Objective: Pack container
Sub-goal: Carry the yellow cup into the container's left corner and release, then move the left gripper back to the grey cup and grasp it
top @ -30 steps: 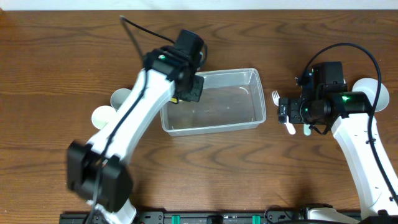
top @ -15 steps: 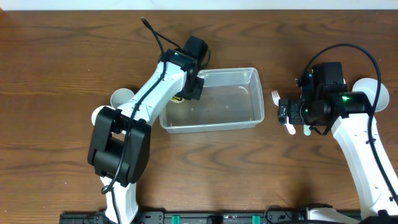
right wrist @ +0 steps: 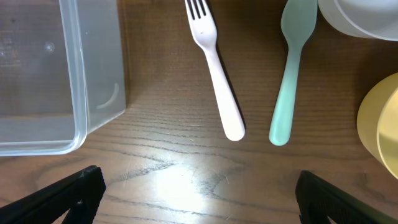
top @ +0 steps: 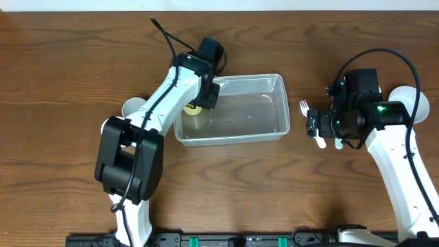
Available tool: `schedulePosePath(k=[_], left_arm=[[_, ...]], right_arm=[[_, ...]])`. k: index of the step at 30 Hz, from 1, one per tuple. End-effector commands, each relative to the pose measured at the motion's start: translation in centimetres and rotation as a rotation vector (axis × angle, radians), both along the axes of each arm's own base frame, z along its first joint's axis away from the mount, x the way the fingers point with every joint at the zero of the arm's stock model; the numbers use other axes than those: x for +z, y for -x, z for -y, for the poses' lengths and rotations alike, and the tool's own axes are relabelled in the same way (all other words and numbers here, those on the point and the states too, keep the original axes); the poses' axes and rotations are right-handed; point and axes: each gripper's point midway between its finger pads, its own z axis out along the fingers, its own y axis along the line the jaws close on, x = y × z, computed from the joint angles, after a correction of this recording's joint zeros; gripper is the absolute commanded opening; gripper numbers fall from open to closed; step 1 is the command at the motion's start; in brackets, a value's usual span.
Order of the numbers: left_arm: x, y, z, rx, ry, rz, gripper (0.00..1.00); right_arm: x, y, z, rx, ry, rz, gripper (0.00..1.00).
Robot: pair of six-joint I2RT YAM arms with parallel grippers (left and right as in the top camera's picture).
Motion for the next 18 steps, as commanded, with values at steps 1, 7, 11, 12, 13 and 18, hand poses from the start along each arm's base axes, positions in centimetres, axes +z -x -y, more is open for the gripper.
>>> schedulePosePath(k=[1,7,11,12,13,18], left_arm=[[1.9,-0.3,-0.1,-0.012,-0.011,0.026,0.35],[10.7,-0.4,0.1,-0.016,0.046,0.157,0.44],[16.6,0.2,-2.0,0.008,0.077,0.275,0.50],[17.7,0.4,-3.1,0.033,0.077,0.296,0.52],[18.3,0.6,-4.2,0.056,0.075,0.306,0.55],[17.6,1.4,-10.3,0.215,0.038,0.238,0.59]], right_arm=[[0.4,-0.4,0.2,-0.020,-0.005,0.011,0.99],[0.4,-0.4,0.2,-0.017,-0.004,0.012,0.99],[0.4,-0.4,0.2,-0.017,-0.004,0.012,0.99],[0.4,-0.4,0.2,-0.017,-0.004,0.011,0.99],[0.4,-0.4,0.2,-0.017,-0.004,0.011,0.99],[0.4,-0.3,0.2,-0.017,-0.004,0.011,0.99]])
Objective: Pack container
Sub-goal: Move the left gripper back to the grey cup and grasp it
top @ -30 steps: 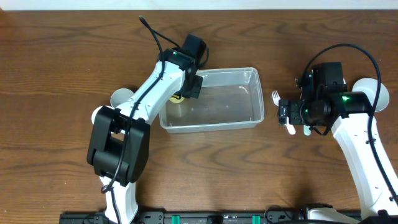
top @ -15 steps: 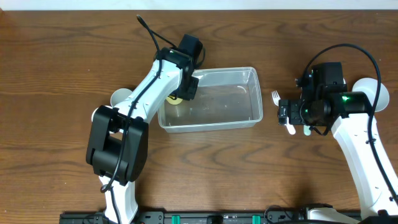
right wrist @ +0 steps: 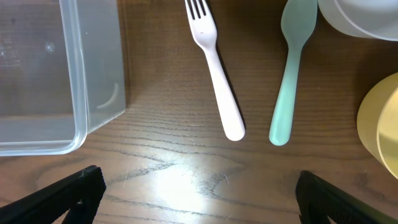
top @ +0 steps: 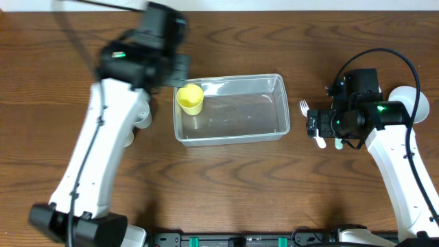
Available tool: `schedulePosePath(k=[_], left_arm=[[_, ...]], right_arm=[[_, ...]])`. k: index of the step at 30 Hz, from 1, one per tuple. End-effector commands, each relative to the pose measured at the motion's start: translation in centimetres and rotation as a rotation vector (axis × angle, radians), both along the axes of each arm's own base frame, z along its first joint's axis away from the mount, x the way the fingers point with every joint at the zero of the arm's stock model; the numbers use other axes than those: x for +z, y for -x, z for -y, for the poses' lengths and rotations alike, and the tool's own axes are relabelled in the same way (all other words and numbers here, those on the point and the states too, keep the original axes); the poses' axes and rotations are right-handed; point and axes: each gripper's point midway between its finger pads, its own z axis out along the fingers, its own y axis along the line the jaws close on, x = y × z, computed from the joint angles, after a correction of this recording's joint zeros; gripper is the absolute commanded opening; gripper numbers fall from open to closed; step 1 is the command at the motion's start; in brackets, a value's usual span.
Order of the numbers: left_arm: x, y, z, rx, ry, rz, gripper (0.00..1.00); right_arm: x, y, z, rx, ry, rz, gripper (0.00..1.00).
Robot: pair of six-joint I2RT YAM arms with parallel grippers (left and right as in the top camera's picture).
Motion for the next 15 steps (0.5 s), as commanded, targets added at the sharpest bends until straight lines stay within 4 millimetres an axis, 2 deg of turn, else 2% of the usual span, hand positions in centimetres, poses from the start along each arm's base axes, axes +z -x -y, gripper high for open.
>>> schedulePosePath(k=[1,7,15], left_arm=[[-3.4,-0.2,-4.3,0.126,-0.032,-0.116,0.59],[-8.8,0.0,-6.2,0.180,0.019,-0.273,0.59],[-16.7,0.9,-6.4,0.189,-0.022,-0.502,0.59]], right_arm=[[0.4,-0.3,0.2,-0.017,-0.004,0.011,0.99],[0.4,-0.3,0.2,-0.017,-0.004,0.011,0.99],[0.3,-0.1,0.2,-0.017,-0.004,-0.001,0.99]])
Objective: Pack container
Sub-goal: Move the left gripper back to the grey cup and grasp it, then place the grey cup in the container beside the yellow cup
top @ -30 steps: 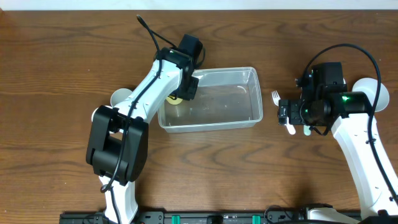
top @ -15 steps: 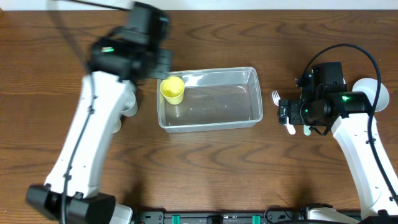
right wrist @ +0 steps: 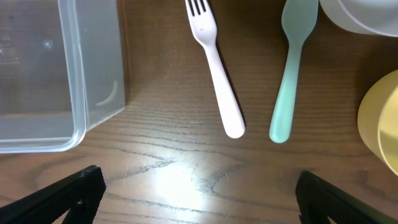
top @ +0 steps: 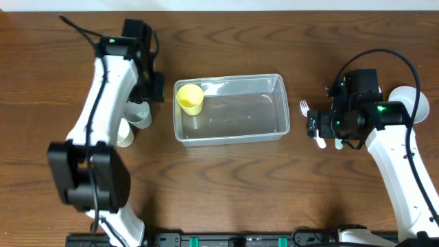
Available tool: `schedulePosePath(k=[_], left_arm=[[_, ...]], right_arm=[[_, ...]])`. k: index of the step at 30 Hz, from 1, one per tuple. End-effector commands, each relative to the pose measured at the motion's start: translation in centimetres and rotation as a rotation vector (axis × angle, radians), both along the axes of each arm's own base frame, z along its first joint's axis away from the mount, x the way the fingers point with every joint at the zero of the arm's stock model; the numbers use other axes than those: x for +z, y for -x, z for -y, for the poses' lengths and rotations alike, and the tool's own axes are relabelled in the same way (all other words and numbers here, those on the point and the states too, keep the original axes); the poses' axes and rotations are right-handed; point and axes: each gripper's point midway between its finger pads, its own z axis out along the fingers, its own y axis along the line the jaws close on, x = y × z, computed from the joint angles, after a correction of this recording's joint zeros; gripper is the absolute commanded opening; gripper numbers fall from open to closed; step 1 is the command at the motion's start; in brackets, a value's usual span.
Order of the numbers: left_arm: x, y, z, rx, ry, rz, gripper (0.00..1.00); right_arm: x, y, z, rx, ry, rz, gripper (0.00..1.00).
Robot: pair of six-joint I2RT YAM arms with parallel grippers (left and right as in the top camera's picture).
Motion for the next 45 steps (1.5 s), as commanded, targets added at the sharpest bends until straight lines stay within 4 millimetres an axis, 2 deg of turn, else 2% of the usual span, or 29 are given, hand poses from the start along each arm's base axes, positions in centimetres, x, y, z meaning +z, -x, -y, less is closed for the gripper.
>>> schedulePosePath(k=[1,6,9,14,20,22,25,27,30,32,34,36,38,41,45], left_arm=[[-3.0,0.5,0.0,0.015,0.001,-0.092,0.59],[-6.5,0.9,0.0,0.015,-0.009,-0.192,0.59],[-7.7,1.1,-0.1,0.015,-0.012,-0.225,0.56],[-7.8,1.1,-0.1,0.012,-0.012,-0.227,0.29],[-7.7,1.0,-0.1,0.011,-0.012,-0.221,0.06],[-7.4,0.7,0.0,0.011,-0.011,-0.212,0.06],[-6.1,-0.1,0.0,0.011,-0.008,-0.175,0.06],[-4.4,-0.6,0.1,0.011,-0.004,-0.135,0.06],[-0.4,-1.3,0.4,0.004,0.004,-0.044,0.06],[3.4,-1.4,1.2,-0.015,0.013,0.041,0.06],[7.3,-1.1,2.5,-0.049,0.026,0.138,0.05],[10.4,-0.4,4.4,-0.092,0.050,0.222,0.06],[12.4,0.8,6.5,-0.137,0.069,0.272,0.06],[13.2,3.3,9.8,-0.239,0.083,0.261,0.06],[11.1,5.9,13.0,-0.351,0.071,0.171,0.06]], right_arm=[[0.4,-0.2,0.2,-0.017,-0.004,0.006,0.99],[0.3,0.0,0.2,-0.017,-0.003,-0.003,0.99],[0.3,0.1,0.2,-0.017,-0.003,-0.006,0.99],[0.3,0.1,0.2,-0.017,-0.002,-0.006,0.99],[0.3,0.1,0.2,-0.017,-0.003,-0.006,0.99],[0.3,0.1,0.2,-0.017,-0.003,-0.007,0.99],[0.3,0.1,0.2,-0.017,-0.003,-0.006,0.99],[0.3,0.1,0.2,-0.017,-0.002,-0.006,0.99],[0.3,0.0,0.2,-0.017,-0.002,-0.005,0.99],[0.3,0.0,0.2,-0.017,-0.003,-0.003,0.99],[0.3,0.0,0.2,-0.017,-0.003,-0.002,0.99],[0.3,0.0,0.2,-0.018,-0.003,-0.002,0.99],[0.3,-0.1,0.2,-0.018,-0.003,-0.001,0.99],[0.4,-0.2,0.2,-0.017,-0.003,0.003,0.99],[0.4,-0.2,0.2,-0.017,-0.004,0.005,0.99]])
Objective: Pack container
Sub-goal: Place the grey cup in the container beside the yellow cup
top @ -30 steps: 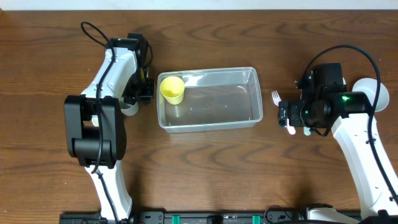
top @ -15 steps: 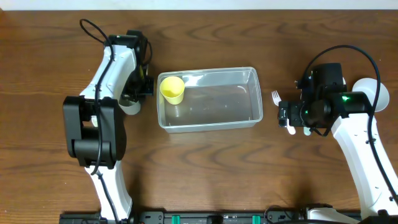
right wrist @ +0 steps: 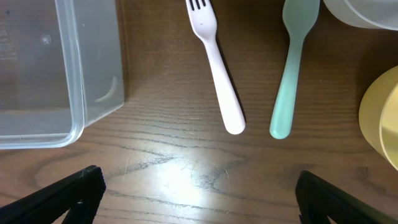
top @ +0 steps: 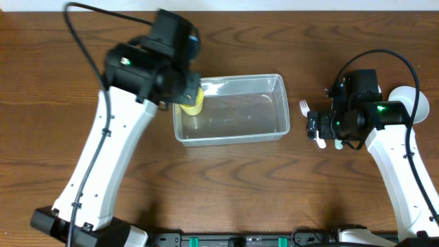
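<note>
The clear plastic container [top: 233,110] lies mid-table, with a yellow cup [top: 193,102] in its left end. My left gripper [top: 185,89] hangs over that end, beside the cup; its fingers are hidden under the wrist, and anything they may hold is hidden too. My right gripper [right wrist: 202,199] stands wide open and empty, low over the bare table just short of a white fork [right wrist: 216,68] and a mint-green spoon [right wrist: 289,74]. The container's corner [right wrist: 62,74] shows at the left of the right wrist view.
A white bowl [right wrist: 360,12] and a yellow rounded object [right wrist: 384,118] sit to the right of the spoon. In the overhead view the white bowl [top: 420,103] lies behind the right arm. The left arm's links cover the table to the left of the container.
My left arm has moved from the white cups at the left of the container to above the container's left end, by the yellow cup. The right arm has not moved.
My left gripper was first low in the container's left end at the yellow cup. Then it was off behind the container, with the cup left inside. Later it stood by the white cups on the left, and now it is over the container again. The right gripper stayed open.
</note>
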Available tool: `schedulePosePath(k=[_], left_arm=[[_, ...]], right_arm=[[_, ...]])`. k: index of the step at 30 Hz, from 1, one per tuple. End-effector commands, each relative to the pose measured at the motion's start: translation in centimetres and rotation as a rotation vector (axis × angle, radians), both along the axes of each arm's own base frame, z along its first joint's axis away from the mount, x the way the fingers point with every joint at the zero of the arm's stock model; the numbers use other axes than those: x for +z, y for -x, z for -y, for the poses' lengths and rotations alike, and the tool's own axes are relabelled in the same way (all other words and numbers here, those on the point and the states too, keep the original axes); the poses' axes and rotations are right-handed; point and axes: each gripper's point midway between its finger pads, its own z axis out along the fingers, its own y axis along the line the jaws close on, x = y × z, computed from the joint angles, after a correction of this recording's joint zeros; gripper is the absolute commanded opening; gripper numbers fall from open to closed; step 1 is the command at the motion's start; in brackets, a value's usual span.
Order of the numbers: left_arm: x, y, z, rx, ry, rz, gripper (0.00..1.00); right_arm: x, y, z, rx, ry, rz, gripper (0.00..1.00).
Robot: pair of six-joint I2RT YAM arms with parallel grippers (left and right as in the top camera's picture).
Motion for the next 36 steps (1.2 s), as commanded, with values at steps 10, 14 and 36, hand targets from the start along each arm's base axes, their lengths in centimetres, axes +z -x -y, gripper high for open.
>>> schedulePosePath(k=[10,14,36], left_arm=[[-13.0,2.1,1.2,-0.057,-0.120,-0.230,0.06],[-16.4,2.4,1.1,-0.067,-0.126,-0.236,0.06],[-12.7,-0.6,0.2,-0.060,-0.183,-0.057,0.63]], right_arm=[[0.4,-0.2,0.2,-0.017,-0.004,0.006,0.99],[0.4,-0.1,0.2,-0.017,-0.004,0.003,0.99],[0.3,0.1,0.2,-0.017,-0.003,-0.008,0.99]])
